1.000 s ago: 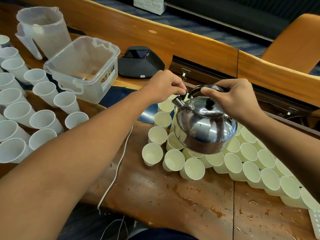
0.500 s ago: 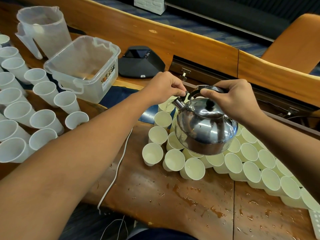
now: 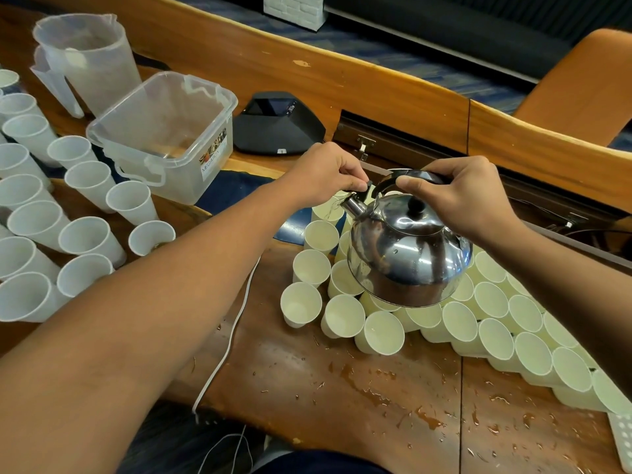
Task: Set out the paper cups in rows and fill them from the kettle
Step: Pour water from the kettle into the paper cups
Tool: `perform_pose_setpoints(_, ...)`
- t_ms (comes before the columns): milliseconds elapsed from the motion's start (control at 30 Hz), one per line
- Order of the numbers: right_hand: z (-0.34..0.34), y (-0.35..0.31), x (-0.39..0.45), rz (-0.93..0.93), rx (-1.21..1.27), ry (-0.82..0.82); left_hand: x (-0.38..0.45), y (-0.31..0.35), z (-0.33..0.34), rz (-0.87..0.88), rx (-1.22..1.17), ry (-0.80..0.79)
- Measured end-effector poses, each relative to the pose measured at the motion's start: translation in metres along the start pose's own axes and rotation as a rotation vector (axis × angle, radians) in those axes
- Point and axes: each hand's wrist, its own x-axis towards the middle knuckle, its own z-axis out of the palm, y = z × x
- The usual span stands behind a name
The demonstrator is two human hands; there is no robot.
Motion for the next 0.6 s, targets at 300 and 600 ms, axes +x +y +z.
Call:
perform_pose_setpoints(300, 0.001, 0.002, -0.004, -0.005, 0.003, 0.013, -0.001, 0.001, 0.001, -0.019, -0.027, -0.011)
perform_pose_setpoints(600, 0.004, 0.003, -0.011, 0.003, 0.068, 0.051, -0.005, 0.006, -0.005, -0.004, -0.03, -0.002)
